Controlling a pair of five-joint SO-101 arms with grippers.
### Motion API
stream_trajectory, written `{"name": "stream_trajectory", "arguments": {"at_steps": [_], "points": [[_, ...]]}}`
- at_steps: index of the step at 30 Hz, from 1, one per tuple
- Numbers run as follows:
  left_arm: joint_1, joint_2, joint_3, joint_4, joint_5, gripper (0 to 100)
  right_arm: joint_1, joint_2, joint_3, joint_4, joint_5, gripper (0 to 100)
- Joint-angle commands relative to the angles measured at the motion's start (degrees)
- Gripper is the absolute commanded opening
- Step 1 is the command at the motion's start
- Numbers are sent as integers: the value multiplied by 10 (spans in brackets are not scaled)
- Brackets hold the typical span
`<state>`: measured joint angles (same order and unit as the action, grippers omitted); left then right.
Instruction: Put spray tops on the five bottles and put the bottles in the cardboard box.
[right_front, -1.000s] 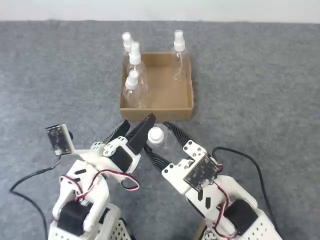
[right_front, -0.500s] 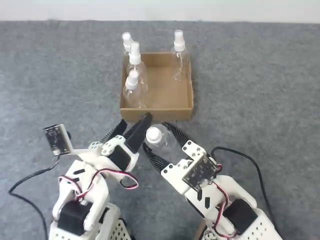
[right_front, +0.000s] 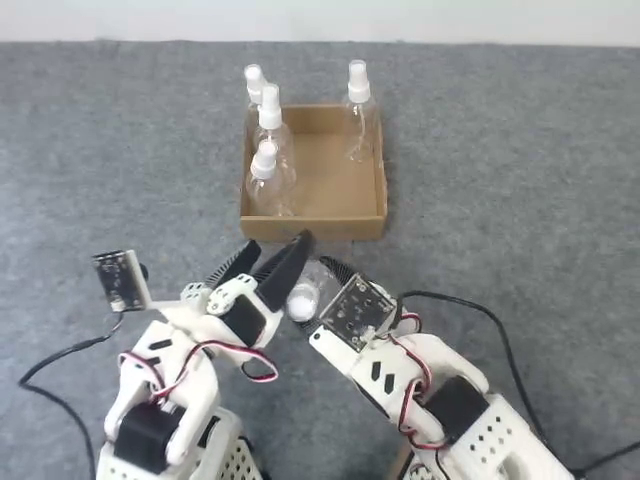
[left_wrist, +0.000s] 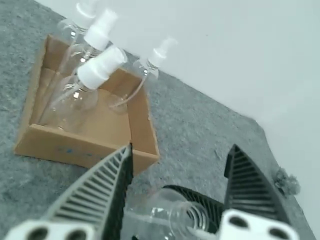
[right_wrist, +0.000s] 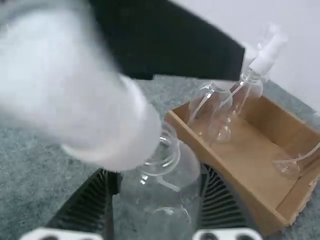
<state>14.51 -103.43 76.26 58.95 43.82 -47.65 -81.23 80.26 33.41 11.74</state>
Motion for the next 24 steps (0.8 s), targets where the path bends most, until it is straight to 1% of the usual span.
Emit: {"name": "stream_trajectory", "arguments": {"at_steps": [1, 6, 12, 19, 22, 24], "points": [[-19, -11, -30, 0, -4, 283, -4, 2, -41, -11, 4, 6], [-52, -11, -30, -4, -3, 283, -4, 2, -42, -11, 4, 6], [-105, -11, -30, -27, 33, 283, -4, 2, -42, -10, 4, 6], [-109, -11, -48, -24, 33, 283, -4, 8, -41, -15, 4, 6], [-106, -11, -76, 2, 33, 283, -3, 8, -41, -15, 3, 6], [-106, -11, -100, 22, 33, 283, 5, 8, -42, -15, -13, 6]]}}
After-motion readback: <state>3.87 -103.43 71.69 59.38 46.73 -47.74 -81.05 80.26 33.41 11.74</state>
